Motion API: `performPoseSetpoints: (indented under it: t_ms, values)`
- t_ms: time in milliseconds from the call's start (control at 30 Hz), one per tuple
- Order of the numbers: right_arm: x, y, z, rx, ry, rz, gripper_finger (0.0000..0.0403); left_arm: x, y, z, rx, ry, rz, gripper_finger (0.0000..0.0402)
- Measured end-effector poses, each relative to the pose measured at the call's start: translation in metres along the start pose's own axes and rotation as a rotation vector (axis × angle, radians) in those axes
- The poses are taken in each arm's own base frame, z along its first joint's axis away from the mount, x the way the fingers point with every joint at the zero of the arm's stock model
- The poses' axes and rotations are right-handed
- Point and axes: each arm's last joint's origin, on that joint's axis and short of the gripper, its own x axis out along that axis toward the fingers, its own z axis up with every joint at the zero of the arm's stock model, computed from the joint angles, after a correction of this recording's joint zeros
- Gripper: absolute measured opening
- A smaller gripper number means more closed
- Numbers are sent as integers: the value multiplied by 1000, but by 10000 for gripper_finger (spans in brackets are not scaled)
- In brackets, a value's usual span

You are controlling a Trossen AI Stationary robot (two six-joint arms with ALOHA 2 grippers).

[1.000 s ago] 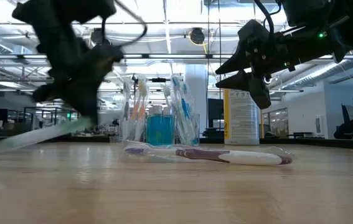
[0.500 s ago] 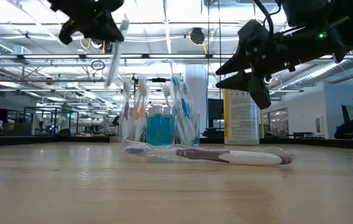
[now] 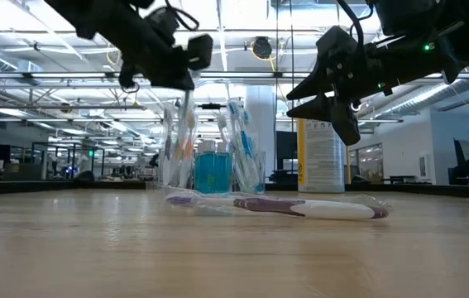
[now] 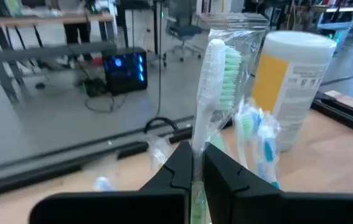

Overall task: Pick & Place toothbrushing station
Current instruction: Put the green toothbrush into the transparent organizer

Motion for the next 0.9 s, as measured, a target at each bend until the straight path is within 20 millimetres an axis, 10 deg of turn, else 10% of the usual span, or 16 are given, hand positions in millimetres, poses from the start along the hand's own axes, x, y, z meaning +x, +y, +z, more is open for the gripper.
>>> performPoseSetpoints:
  t_ms: [367,900]
  values:
    - [0,1,1,75,-47,37,167,22,0,-20,37,150,-118,66]
    - [-2,-6,23,734,-486,478,167,12,17,-45,101,382,-42,80]
